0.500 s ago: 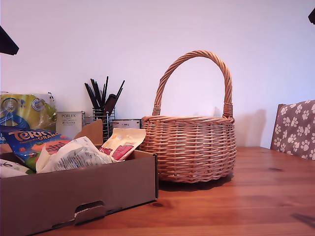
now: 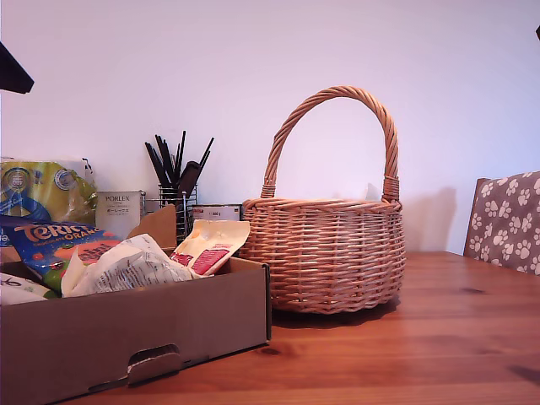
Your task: Move the bags of Easter eggs from the cardboard box on the left into the woven basket on the right side.
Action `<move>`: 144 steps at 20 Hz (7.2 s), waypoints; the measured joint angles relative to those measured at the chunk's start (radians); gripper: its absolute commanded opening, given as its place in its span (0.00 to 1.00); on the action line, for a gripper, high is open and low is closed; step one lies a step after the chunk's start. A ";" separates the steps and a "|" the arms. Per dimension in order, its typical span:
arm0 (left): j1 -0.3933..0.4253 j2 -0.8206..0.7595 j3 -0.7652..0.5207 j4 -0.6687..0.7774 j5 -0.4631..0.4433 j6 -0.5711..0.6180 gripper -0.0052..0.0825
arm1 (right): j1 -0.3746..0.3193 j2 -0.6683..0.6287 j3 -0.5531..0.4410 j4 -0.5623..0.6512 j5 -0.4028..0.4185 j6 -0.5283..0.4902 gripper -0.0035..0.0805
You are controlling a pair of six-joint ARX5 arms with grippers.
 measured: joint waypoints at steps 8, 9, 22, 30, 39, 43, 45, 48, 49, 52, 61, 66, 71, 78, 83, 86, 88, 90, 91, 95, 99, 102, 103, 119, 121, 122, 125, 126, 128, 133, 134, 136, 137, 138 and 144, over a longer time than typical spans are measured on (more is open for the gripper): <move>0.000 0.190 0.027 0.032 0.296 0.136 0.76 | 0.000 0.009 0.000 0.000 -0.129 0.002 0.03; -0.001 0.199 0.029 0.041 0.295 0.153 0.94 | 0.000 0.011 0.000 0.000 -0.132 0.002 0.03; -0.062 0.584 0.039 0.168 0.198 0.365 0.95 | 0.000 0.015 0.000 0.001 -0.132 0.002 0.03; -0.069 0.765 0.039 0.242 0.153 0.388 0.89 | 0.000 0.015 0.000 0.002 -0.132 0.002 0.03; -0.093 0.769 0.063 0.254 0.154 0.388 0.23 | 0.000 0.015 0.000 0.002 -0.132 0.002 0.03; -0.093 0.770 0.140 0.238 0.154 0.388 0.23 | 0.000 0.015 0.000 0.002 -0.132 0.002 0.03; -0.094 0.770 0.198 0.213 0.154 0.388 0.23 | 0.000 0.015 0.000 0.002 -0.132 0.002 0.03; -0.100 0.769 0.285 0.205 0.174 0.388 0.23 | 0.000 0.015 0.000 0.002 -0.132 0.002 0.03; -0.107 0.769 0.312 0.214 0.201 0.387 0.23 | 0.000 0.015 0.000 0.002 -0.132 0.002 0.03; -0.156 0.769 0.348 0.357 0.238 0.387 0.23 | 0.000 0.015 0.000 0.002 -0.132 0.002 0.03; -0.238 0.925 0.356 0.723 0.233 0.387 0.23 | 0.000 0.015 0.000 0.003 -0.133 0.002 0.03; -0.260 1.059 0.465 0.725 0.207 0.387 0.23 | 0.000 0.015 0.000 0.003 -0.133 0.002 0.03; -0.275 1.086 0.547 0.744 0.207 0.387 0.23 | 0.000 0.015 0.000 0.003 -0.133 0.002 0.03; -0.278 1.163 0.548 0.784 0.172 0.387 0.32 | 0.000 0.015 0.000 0.005 -0.133 0.002 0.03; -0.293 1.163 0.548 0.787 0.145 0.387 0.60 | 0.000 0.015 0.000 0.005 -0.133 0.002 0.03; -0.311 1.163 0.548 0.794 0.134 0.388 0.61 | 0.000 0.015 0.000 0.005 -0.135 0.002 0.03; -0.311 1.163 0.548 0.795 0.131 0.388 0.61 | 0.000 0.015 0.000 0.005 -0.136 0.002 0.03; -0.311 1.163 0.548 0.795 0.129 0.388 0.61 | 0.000 0.015 0.000 0.005 -0.136 0.002 0.03; -0.311 1.163 0.548 0.795 0.124 0.388 0.59 | 0.000 0.015 0.000 0.005 -0.136 0.002 0.03; -0.311 1.161 0.548 0.755 0.100 0.388 0.20 | 0.000 0.015 0.000 0.005 -0.136 0.002 0.03; -0.310 1.085 0.548 0.537 0.075 0.369 0.03 | 0.000 0.015 0.000 0.004 -0.136 0.002 0.03; -0.301 0.964 0.548 0.351 0.066 0.361 0.03 | 0.000 0.015 0.000 0.004 -0.136 0.002 0.03; -0.291 0.930 0.548 0.303 0.066 0.360 0.03 | 0.000 0.015 0.000 0.004 -0.136 0.002 0.03; 0.169 0.558 0.282 0.205 0.209 0.341 0.04 | 0.000 0.015 0.000 0.004 -0.136 0.002 0.03; 0.212 0.572 0.282 0.180 0.211 0.331 0.22 | 0.000 0.015 0.000 0.004 -0.136 0.002 0.03; 0.238 0.579 0.282 0.175 0.214 0.304 0.43 | 0.000 0.015 0.000 0.004 -0.136 0.002 0.03; 0.335 0.595 0.298 0.119 0.211 0.171 0.71 | 0.000 0.015 0.000 0.004 -0.136 0.002 0.03; 0.356 0.616 0.329 0.063 0.214 0.164 0.71 | 0.000 0.015 0.000 0.004 -0.136 0.002 0.03; 0.358 0.677 0.429 -0.050 0.216 0.179 0.71 | 0.000 0.015 0.000 0.004 -0.136 0.002 0.03; 0.341 0.869 0.736 -0.345 0.230 0.251 0.71 | 0.000 0.023 0.000 0.004 -0.136 0.002 0.03; 0.341 0.915 0.793 -0.397 0.232 0.255 0.71 | 0.000 0.031 0.000 0.004 -0.136 0.002 0.03; 0.341 1.019 0.911 -0.492 0.231 0.269 0.71 | 0.000 0.048 0.000 0.004 -0.136 0.002 0.03; 0.341 1.072 0.965 -0.528 0.223 0.278 0.71 | 0.000 0.055 0.000 0.004 -0.136 0.002 0.03; 0.341 1.114 1.005 -0.559 0.215 0.278 0.71 | 0.000 0.055 0.000 0.004 -0.136 0.002 0.03; 0.341 1.294 1.106 -0.674 0.151 0.313 0.71 | 0.000 0.055 0.000 0.004 -0.136 0.002 0.03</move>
